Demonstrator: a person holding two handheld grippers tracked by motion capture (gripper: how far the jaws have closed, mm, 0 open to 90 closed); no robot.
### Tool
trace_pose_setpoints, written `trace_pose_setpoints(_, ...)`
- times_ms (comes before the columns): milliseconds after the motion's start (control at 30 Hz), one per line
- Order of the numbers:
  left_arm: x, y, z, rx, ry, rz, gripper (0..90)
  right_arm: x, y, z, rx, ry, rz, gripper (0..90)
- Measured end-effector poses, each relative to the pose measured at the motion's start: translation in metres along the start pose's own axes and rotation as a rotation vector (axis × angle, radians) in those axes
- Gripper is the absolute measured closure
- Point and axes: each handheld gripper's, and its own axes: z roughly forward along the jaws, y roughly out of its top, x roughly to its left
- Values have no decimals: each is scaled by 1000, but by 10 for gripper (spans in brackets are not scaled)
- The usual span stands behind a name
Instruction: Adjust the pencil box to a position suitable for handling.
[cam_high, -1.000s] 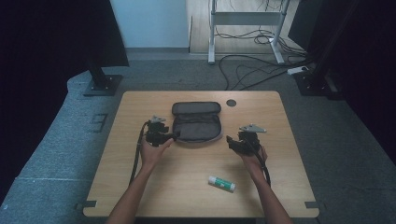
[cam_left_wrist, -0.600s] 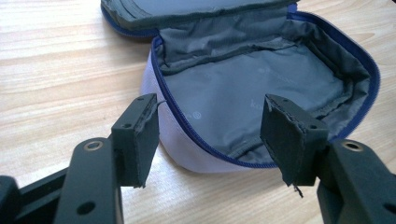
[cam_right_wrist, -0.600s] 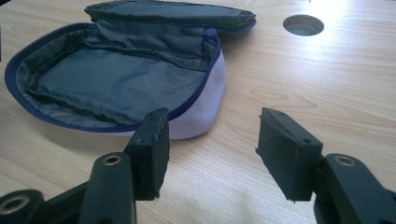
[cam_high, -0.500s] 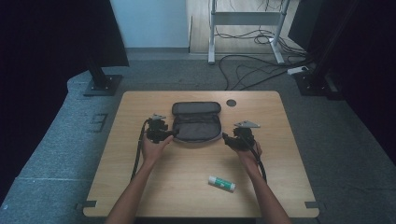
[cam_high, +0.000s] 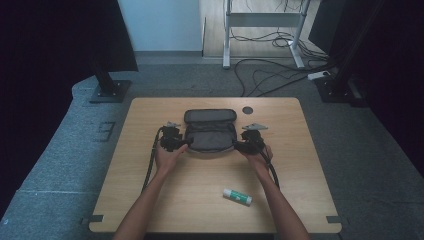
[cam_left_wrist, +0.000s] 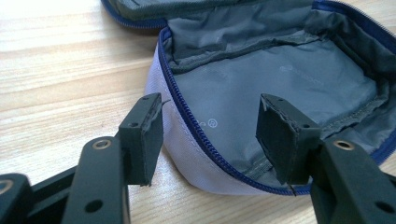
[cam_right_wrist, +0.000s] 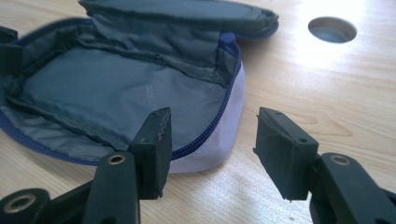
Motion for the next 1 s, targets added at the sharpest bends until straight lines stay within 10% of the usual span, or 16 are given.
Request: trace_pose_setpoints(1000, 12, -8, 18, 68, 22, -10, 612, -2, -5, 42, 108, -41, 18, 714)
